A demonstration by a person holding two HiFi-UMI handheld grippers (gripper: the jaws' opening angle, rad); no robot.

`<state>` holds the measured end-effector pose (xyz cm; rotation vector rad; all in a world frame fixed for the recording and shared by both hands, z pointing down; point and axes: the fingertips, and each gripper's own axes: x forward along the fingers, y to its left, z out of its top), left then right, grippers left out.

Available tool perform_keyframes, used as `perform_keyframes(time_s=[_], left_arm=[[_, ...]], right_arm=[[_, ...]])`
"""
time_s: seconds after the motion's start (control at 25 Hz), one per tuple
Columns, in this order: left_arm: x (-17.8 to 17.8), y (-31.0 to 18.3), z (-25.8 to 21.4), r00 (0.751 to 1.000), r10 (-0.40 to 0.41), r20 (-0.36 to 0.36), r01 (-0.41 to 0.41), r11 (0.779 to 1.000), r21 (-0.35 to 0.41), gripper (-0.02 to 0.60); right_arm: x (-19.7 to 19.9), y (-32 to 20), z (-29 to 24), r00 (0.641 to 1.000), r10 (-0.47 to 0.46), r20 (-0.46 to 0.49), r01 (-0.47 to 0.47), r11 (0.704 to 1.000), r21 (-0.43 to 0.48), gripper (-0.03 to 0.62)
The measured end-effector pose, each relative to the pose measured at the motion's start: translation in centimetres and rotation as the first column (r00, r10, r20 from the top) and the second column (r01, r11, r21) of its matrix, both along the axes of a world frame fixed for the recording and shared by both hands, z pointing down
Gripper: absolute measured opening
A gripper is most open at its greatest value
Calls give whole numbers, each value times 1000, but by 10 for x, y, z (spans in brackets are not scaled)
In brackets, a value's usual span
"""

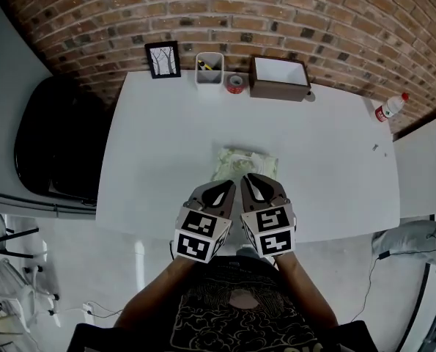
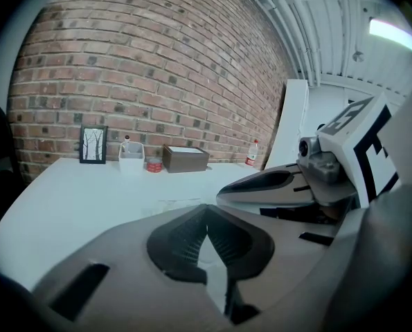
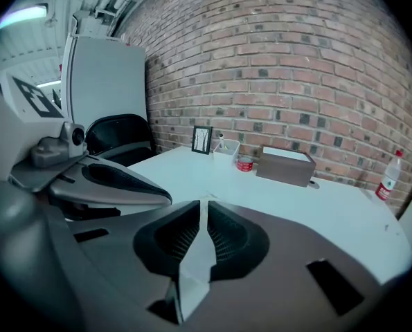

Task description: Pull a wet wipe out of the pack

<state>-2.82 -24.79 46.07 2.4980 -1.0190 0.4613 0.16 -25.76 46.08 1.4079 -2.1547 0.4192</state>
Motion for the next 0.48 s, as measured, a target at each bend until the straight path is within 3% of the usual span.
perform_keyframes(time_s=[0.24,0.48], left_arm=[[-2,-12,5,1000,18,-18,-18,1000,-1,12],[-2,-21,13,999,31,-23,-31,999,-11,12]], right_arm=[[0,-10,12,999,28,-33,-29,999,-40,66],[0,-21,22,997,34,-62,-38,998,-59,71]])
